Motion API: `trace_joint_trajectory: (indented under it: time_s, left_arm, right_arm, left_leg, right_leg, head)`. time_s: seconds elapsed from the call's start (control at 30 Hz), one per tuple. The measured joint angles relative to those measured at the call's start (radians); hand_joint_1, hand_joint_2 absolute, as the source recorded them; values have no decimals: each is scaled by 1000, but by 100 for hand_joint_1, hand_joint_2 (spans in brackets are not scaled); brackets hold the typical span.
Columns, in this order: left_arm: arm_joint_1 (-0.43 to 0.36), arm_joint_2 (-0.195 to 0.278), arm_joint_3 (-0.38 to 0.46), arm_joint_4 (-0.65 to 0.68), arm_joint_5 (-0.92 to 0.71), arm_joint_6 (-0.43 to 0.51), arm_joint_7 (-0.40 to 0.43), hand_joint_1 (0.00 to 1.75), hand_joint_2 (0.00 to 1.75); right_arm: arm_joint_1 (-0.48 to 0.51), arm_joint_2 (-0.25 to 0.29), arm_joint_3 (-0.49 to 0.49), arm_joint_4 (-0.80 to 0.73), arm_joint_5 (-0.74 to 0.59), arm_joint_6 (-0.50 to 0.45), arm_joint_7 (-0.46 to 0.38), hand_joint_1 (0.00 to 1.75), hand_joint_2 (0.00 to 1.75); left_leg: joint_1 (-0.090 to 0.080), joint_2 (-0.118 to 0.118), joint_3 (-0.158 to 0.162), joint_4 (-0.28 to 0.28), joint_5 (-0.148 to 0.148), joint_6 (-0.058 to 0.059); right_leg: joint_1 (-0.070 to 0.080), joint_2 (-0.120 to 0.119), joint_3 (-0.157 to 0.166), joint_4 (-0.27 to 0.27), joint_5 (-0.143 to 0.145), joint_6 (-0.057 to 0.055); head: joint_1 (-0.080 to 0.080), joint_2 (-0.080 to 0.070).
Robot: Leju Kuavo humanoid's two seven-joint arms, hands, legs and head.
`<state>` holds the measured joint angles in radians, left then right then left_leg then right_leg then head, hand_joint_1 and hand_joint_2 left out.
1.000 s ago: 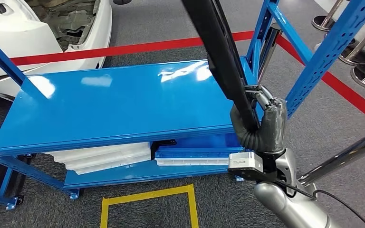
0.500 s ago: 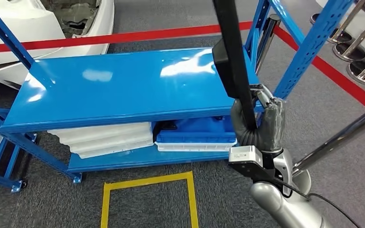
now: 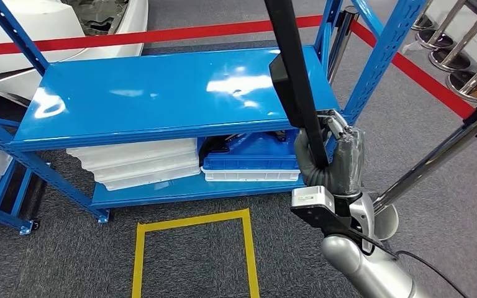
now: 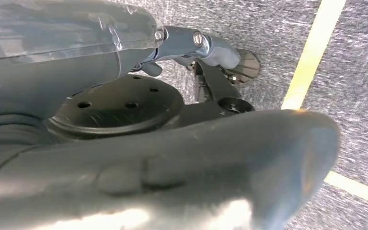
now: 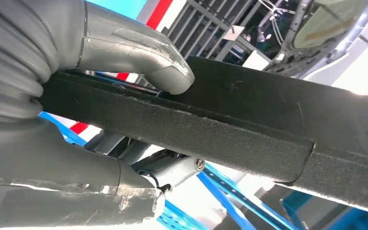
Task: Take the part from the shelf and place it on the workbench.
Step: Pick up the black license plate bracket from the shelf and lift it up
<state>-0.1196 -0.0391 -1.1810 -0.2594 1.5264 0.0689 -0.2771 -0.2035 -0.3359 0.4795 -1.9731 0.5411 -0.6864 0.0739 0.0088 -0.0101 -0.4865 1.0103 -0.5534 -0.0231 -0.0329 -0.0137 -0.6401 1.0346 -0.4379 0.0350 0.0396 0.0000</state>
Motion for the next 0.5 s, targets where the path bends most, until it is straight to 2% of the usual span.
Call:
trace_joint_trajectory:
  time_s: [0.03,0.07,0.1,0.13,0.2,0.23,0.27,0.3,0.33,0.37,0.4,0.43,0.47,0.5]
  left_arm:
    - [1,0,0,0,0,0,0,0,0]
    - [1,0,0,0,0,0,0,0,0]
    - [1,0,0,0,0,0,0,0,0]
    - [1,0,0,0,0,0,0,0,0]
    - [0,0,0,0,0,-1,0,0,0]
    - [0,0,0,0,0,-1,0,0,0]
    - [0,0,0,0,0,-1,0,0,0]
    - [0,0,0,0,0,-1,-1,0,0]
    - [0,0,0,0,0,-1,-1,0,0]
    - [-1,0,0,0,0,-2,-1,0,0]
    - [-1,-1,0,0,0,-2,-1,0,0]
    - [-1,-1,0,0,0,-2,0,0,0]
    - [-1,-1,0,0,0,-2,0,0,0]
    - [-1,-2,0,0,0,-3,1,0,0]
  right_arm:
    - [0,0,0,0,0,0,1,175,175]
    - [1,0,0,1,0,0,1,175,175]
    - [1,0,0,1,-1,0,2,175,175]
    - [1,0,0,1,-1,0,2,175,175]
    - [1,0,0,2,-1,-1,3,175,175]
    - [2,0,0,2,-1,-1,4,175,175]
    - [2,0,0,3,-2,-1,5,175,175]
    - [3,0,0,4,-1,-1,6,175,175]
    - [3,0,0,6,-1,-1,9,175,175]
    - [2,0,0,7,0,-1,10,175,175]
    - [2,0,0,8,2,-1,11,175,175]
    - [2,0,-1,9,3,-1,11,175,175]
    - [3,0,-2,9,4,-1,10,175,175]
    - [4,1,-2,9,5,-1,10,175,175]
  left_leg:
    - [0,1,-4,-4,6,9]
    - [0,4,-10,-7,15,18]
    - [1,7,-18,-10,25,29]
    - [1,11,-28,-13,36,39]
    - [-5,15,-54,-7,52,52]
    - [-9,16,-68,-3,59,56]
    - [-13,17,-83,2,66,58]
    - [-16,17,-96,7,72,59]
    - [-19,17,-109,13,77,59]
    - [-21,17,-121,20,82,58]
    - [-24,17,-131,26,87,57]
    - [-25,17,-139,31,93,54]
    - [-25,17,-145,34,100,50]
    - [-24,17,-150,34,109,45]
  right_leg:
    - [-1,1,-2,-4,7,9]
    - [-2,2,-5,-2,2,16]
    - [-2,3,-12,14,-20,20]
    - [-2,4,-24,48,-59,21]
    - [1,5,-56,172,-156,19]
    - [3,6,-68,234,-185,18]
    - [6,7,-68,276,-193,17]
    - [8,7,-51,282,-177,13]
    - [10,8,-19,255,-149,9]
    - [13,8,27,198,-123,1]
    - [18,8,75,127,-110,-6]
    - [22,9,114,63,-108,-12]
    - [26,9,139,18,-111,-16]
    - [29,10,147,-5,-114,-18]
  head:
    - [0,0]
    - [1,0]
    - [4,0]
    - [9,0]
    - [19,0]
    - [21,0]
    - [22,0]
    - [23,0]
    - [23,0]
    - [24,0]
    - [24,0]
    - [24,0]
    - [24,0]
    - [23,0]
